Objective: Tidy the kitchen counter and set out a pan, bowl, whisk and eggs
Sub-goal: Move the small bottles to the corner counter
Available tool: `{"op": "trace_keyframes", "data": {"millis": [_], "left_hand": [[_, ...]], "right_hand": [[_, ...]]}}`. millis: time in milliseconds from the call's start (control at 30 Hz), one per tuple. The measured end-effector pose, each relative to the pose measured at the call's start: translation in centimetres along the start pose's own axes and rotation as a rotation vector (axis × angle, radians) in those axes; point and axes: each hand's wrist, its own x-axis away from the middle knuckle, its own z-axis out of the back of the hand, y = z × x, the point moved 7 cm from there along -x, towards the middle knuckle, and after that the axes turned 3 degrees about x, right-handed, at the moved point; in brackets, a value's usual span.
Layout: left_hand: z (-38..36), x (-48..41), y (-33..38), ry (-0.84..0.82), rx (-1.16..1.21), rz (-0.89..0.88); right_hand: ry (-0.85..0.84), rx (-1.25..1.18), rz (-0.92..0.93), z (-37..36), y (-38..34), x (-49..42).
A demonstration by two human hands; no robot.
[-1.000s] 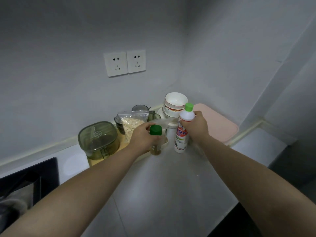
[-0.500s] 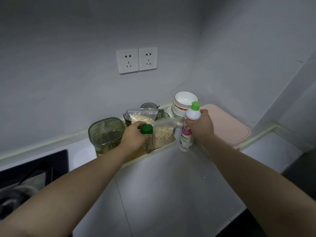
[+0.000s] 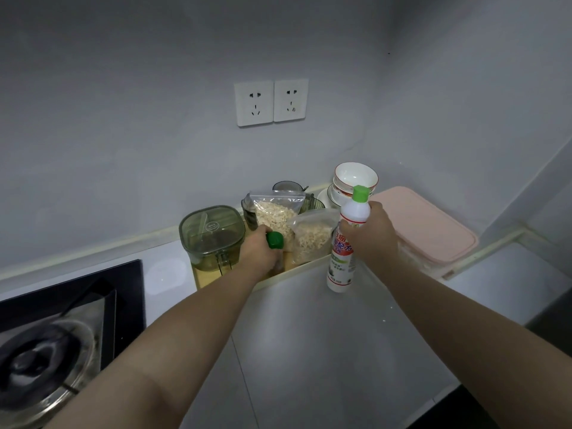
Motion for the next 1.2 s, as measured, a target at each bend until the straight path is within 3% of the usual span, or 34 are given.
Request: {"op": "trace_keyframes", "data": {"millis": [500,667,767,867,967,1067,1200], "left_hand": [[-1.4,-0.8,1.3,-0.056,-0.117,-0.183],[-1.2,0.1,3.7,-0.002,-0.262,-0.403],[-0.6,0.7,4.5,0.121,-0.279,-0.511],[-1.5,2.4,6.6,0.206,-0.321,-0.751],[-4.8,4.8,9.0,0.014,-0.336,-0.898],[-9.3,6.5,9.0,-0.384,-0.248,-0.67],[-13.1,7.1,9.0,-0.524,-0.087,-0.525]], "right_hand": [[0.01,-0.038,-0.009,0.5,0.2,1.3],[0.007,-0.095,-0.036,1.5,0.4,2.2],[0.019,-0.108,-0.053,2.5,0.9,2.9],[0.03,-0.132,-0.074,4.1,1.7,3.6],[0.041,-0.143,-0.107,5.6,2.7,4.3],[0.035,-0.176,-0.14,6.6,3.7,4.8],[0.019,-0.173,-0.155,7.4,4.7,4.6]]}}
